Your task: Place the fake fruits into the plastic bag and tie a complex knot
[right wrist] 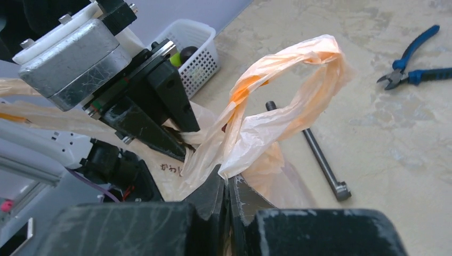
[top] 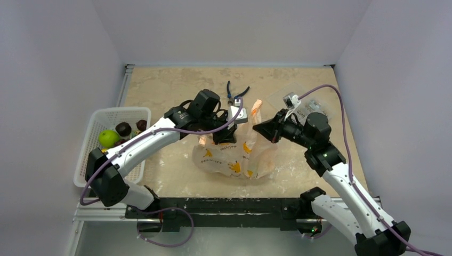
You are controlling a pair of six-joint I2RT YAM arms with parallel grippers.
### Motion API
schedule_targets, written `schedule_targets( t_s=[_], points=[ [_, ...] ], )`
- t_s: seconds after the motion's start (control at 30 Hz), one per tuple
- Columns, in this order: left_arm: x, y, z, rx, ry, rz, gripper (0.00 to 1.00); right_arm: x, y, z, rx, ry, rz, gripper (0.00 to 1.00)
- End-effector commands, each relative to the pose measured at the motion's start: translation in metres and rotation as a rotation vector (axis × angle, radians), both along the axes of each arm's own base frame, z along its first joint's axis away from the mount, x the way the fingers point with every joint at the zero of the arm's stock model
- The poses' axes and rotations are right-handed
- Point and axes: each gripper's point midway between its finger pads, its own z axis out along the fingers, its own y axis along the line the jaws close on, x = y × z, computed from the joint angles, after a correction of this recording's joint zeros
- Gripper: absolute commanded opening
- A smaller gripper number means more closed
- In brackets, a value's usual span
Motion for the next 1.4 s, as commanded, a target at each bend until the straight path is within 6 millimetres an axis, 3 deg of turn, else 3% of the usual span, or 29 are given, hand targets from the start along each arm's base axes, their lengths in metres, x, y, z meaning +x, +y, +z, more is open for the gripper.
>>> schedule_targets(
  t_s=[0.0, 0.07, 0.2, 0.33, 0.53, 0.73, 0.9, 0.97, 1.03, 1.1, 1.13, 1.17, 1.2, 1.23, 1.3, 1.37],
  points=[
    [-0.003, 0.001, 0.034, -0.071, -0.064, 0.003, 0.28, 0.001, 0.008, 0.043, 0.010, -0.215, 0.069, 0.00],
    [-0.012, 0.008, 0.047, -0.076, -0.072, -0.015, 0.52, -0.002, 0.012, 0.051, -0.009, -0.286, 0.120, 0.00],
    [-0.029, 0.028, 0.094, -0.134, -0.123, -0.055, 0.97, -0.008, 0.016, 0.056, -0.069, -0.399, 0.211, 0.00],
    [-0.021, 0.026, 0.125, -0.141, -0.111, -0.021, 1.00, -0.008, 0.017, 0.054, -0.117, -0.487, 0.246, 0.00],
    [0.004, -0.001, 0.153, -0.230, 0.163, 0.073, 0.95, -0.016, 0.022, 0.061, -0.127, -0.610, 0.315, 0.00],
    [0.020, -0.020, 0.160, -0.302, 0.219, 0.107, 0.97, -0.026, 0.025, 0.064, -0.131, -0.668, 0.378, 0.00],
    [0.004, -0.029, 0.160, -0.341, 0.308, 0.006, 1.00, -0.029, 0.030, 0.065, -0.129, -0.683, 0.430, 0.00],
    [-0.005, -0.032, 0.161, -0.370, 0.321, -0.042, 0.96, -0.029, 0.032, 0.067, -0.123, -0.683, 0.452, 0.00],
    [-0.016, -0.034, 0.160, -0.380, 0.327, -0.092, 0.82, -0.030, 0.035, 0.067, -0.119, -0.679, 0.469, 0.00],
    [-0.019, -0.034, 0.159, -0.380, 0.334, -0.111, 0.56, -0.029, 0.035, 0.067, -0.120, -0.679, 0.476, 0.00],
    [-0.019, -0.034, 0.159, -0.377, 0.342, -0.111, 0.36, -0.029, 0.035, 0.068, -0.120, -0.678, 0.473, 0.02],
    [-0.018, -0.034, 0.159, -0.372, 0.343, -0.103, 0.15, -0.028, 0.035, 0.068, -0.121, -0.669, 0.464, 0.09],
    [-0.014, -0.034, 0.159, -0.368, 0.342, -0.085, 0.00, -0.027, 0.035, 0.068, -0.119, -0.654, 0.456, 0.34],
    [-0.011, -0.033, 0.160, -0.372, 0.343, -0.061, 0.00, -0.025, 0.033, 0.068, -0.119, -0.632, 0.436, 0.56],
    [-0.001, -0.032, 0.160, -0.392, 0.322, 0.014, 0.00, -0.021, 0.030, 0.067, -0.093, -0.568, 0.366, 0.75],
    [0.008, -0.031, 0.164, -0.422, 0.289, 0.086, 0.00, -0.023, 0.025, 0.068, -0.031, -0.519, 0.299, 0.86]
  ],
)
